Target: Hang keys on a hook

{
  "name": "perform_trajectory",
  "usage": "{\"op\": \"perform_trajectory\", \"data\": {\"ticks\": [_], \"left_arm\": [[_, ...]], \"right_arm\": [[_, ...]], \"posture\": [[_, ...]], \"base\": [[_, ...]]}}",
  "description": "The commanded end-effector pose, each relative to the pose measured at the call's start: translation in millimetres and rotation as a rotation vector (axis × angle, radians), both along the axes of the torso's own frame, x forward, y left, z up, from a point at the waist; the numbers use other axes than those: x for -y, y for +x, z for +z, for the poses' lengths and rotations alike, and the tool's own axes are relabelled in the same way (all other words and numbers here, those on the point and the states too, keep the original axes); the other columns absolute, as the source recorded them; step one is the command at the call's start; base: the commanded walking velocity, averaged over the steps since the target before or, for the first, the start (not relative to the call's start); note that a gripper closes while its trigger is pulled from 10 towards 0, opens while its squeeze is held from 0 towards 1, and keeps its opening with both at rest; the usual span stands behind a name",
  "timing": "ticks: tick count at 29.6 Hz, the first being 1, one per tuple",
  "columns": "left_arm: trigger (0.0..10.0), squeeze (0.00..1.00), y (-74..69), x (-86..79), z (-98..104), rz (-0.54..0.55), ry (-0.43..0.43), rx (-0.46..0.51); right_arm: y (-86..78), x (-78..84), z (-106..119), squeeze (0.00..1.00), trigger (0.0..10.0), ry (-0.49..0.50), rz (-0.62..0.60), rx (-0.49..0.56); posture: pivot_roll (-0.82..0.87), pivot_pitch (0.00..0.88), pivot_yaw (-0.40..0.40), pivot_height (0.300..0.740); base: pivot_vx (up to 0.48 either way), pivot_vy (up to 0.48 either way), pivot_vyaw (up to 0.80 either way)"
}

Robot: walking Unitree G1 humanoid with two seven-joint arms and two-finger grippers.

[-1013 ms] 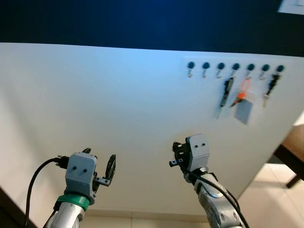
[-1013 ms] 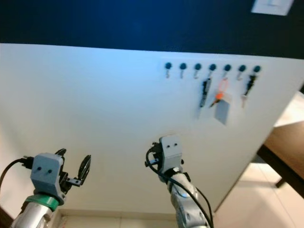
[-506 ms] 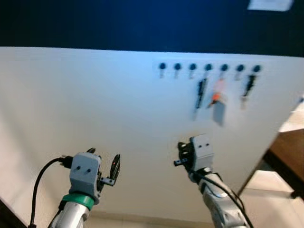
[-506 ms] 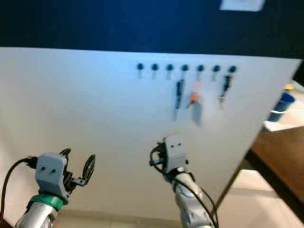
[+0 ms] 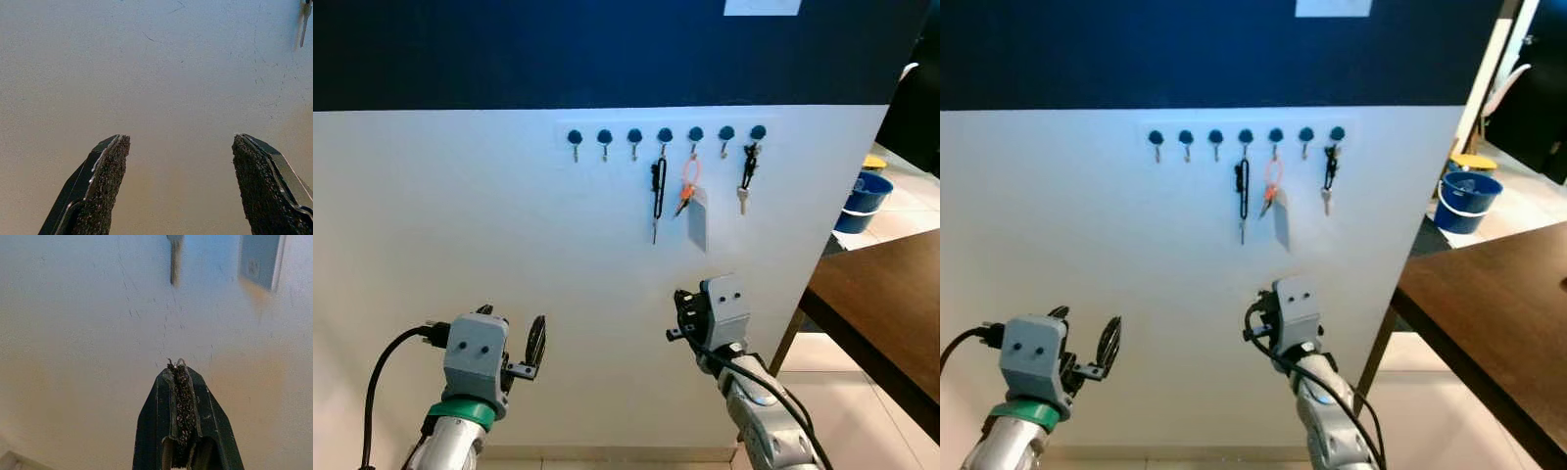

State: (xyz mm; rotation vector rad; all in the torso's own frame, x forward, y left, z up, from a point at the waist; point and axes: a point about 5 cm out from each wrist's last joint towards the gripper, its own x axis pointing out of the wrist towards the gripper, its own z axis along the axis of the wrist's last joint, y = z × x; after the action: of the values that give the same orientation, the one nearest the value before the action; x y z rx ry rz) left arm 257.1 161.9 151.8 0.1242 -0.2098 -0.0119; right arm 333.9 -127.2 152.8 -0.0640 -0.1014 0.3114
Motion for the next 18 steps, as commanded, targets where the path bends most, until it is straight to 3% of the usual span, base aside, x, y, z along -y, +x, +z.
{"op": "perform_trajectory", "data": {"ticks": [1, 11, 16, 18], "left_arm": [[10.0, 0.00, 0.7, -4.5, -1.6, 0.025, -0.012, -0.006], [10.0, 0.00, 2.2, -4.7, 1.6, 0.036, -0.024, 0.011], [10.0, 0.00, 1.7, -4.9, 2.3, 0.040, -0.028, 0.017], [10.0, 0.00, 1.0, -4.6, 3.4, 0.041, -0.037, 0.022]], "right_arm": [[2.3, -10.7, 19.1, 0.00, 10.0, 0.015, 0.054, 0.066], [6.7, -38.6, 79.0, 0.00, 10.0, 0.052, 0.213, 0.227], [10.3, -43.8, 95.3, 0.00, 10.0, 0.059, 0.261, 0.255], [17.9, -45.2, 115.1, 0.00, 10.0, 0.081, 0.270, 0.292]], "posture": [[-0.19, 0.000, 0.090, 0.740], [-0.19, 0.000, 0.085, 0.740], [-0.19, 0.002, 0.084, 0.740], [-0.19, 0.014, 0.081, 0.740]], "base": [[0.000, 0.000, 0.00], [0.000, 0.000, 0.00], [0.000, 0.000, 0.00], [0.000, 0.000, 0.00]]}}
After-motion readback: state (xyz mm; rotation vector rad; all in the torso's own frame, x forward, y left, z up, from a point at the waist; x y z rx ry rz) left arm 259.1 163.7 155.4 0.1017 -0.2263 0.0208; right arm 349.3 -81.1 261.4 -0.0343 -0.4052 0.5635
